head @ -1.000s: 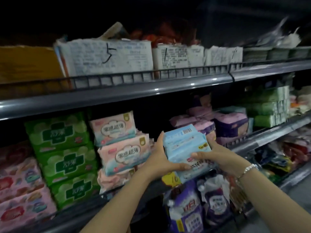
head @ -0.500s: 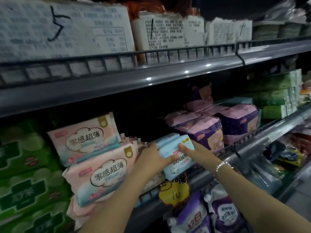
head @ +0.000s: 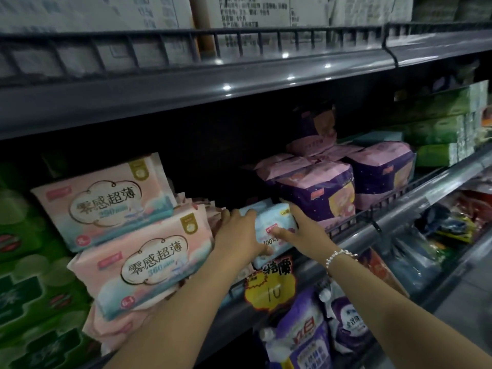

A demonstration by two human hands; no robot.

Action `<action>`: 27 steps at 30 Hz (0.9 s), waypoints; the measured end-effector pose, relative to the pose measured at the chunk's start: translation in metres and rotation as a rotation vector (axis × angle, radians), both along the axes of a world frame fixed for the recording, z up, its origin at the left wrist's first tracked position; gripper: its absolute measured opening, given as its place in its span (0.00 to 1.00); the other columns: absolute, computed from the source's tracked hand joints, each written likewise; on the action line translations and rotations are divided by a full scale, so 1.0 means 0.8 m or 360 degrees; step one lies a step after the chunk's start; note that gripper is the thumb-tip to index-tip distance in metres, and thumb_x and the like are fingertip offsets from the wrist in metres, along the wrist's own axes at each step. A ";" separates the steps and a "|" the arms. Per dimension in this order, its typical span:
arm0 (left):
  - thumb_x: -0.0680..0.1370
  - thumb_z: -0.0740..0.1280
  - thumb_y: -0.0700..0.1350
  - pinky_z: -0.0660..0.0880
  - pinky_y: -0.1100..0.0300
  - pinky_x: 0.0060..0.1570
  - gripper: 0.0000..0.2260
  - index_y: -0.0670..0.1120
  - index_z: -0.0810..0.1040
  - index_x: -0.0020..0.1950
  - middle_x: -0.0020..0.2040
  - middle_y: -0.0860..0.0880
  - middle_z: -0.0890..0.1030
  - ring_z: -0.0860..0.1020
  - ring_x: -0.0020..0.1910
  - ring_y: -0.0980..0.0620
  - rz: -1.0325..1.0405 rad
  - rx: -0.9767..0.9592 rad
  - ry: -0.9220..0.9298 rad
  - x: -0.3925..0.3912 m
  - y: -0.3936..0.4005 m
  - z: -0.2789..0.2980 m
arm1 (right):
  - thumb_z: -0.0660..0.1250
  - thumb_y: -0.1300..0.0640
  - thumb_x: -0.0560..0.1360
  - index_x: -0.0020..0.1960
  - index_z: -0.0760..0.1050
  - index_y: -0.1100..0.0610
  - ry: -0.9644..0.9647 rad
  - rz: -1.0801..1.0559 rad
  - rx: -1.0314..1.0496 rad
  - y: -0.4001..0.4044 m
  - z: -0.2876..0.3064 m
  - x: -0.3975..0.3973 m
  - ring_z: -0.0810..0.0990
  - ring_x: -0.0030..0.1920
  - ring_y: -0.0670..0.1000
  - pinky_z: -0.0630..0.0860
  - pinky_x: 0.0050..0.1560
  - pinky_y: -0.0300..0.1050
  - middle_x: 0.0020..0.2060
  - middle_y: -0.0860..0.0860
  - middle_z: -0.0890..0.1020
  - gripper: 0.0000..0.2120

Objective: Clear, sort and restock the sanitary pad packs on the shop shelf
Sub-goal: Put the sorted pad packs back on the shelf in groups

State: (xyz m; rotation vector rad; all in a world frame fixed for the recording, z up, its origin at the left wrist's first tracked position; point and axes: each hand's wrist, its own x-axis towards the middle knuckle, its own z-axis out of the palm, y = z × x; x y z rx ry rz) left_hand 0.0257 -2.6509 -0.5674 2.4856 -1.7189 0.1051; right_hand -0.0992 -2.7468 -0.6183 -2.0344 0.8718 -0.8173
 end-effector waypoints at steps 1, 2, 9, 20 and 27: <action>0.72 0.70 0.61 0.64 0.52 0.64 0.36 0.51 0.60 0.75 0.70 0.43 0.67 0.60 0.70 0.41 0.0000 0.0007 -0.0046 0.000 -0.001 -0.002 | 0.71 0.49 0.74 0.77 0.54 0.45 0.0030 -0.0032 -0.0057 0.000 -0.002 0.003 0.76 0.44 0.45 0.67 0.38 0.30 0.54 0.47 0.75 0.38; 0.74 0.69 0.60 0.63 0.52 0.65 0.34 0.51 0.61 0.75 0.70 0.42 0.66 0.60 0.71 0.41 -0.0007 0.0016 -0.0088 0.000 -0.002 -0.004 | 0.72 0.51 0.74 0.77 0.54 0.45 0.0063 -0.0065 -0.0119 0.001 -0.006 0.005 0.75 0.39 0.44 0.68 0.36 0.32 0.51 0.49 0.77 0.38; 0.79 0.63 0.54 0.62 0.51 0.65 0.22 0.52 0.66 0.72 0.69 0.44 0.67 0.60 0.69 0.42 0.0137 -0.0023 -0.0111 0.002 -0.009 -0.012 | 0.75 0.52 0.70 0.63 0.78 0.49 0.0156 -0.0374 -0.0442 0.005 -0.007 0.020 0.78 0.57 0.53 0.75 0.56 0.48 0.59 0.51 0.78 0.22; 0.77 0.66 0.41 0.71 0.49 0.59 0.25 0.45 0.66 0.73 0.69 0.42 0.68 0.69 0.67 0.42 0.0565 0.0217 0.0011 0.010 -0.055 0.011 | 0.65 0.68 0.75 0.63 0.77 0.60 0.0029 -0.0428 -0.0266 -0.021 -0.018 0.084 0.81 0.53 0.60 0.76 0.56 0.47 0.53 0.61 0.81 0.17; 0.78 0.66 0.44 0.74 0.51 0.56 0.21 0.43 0.69 0.71 0.67 0.42 0.73 0.73 0.65 0.42 0.0782 0.0039 0.0133 0.031 -0.076 0.009 | 0.73 0.67 0.70 0.61 0.79 0.58 -0.0238 -0.0221 0.0150 -0.055 -0.019 0.108 0.79 0.57 0.53 0.73 0.59 0.37 0.59 0.55 0.81 0.20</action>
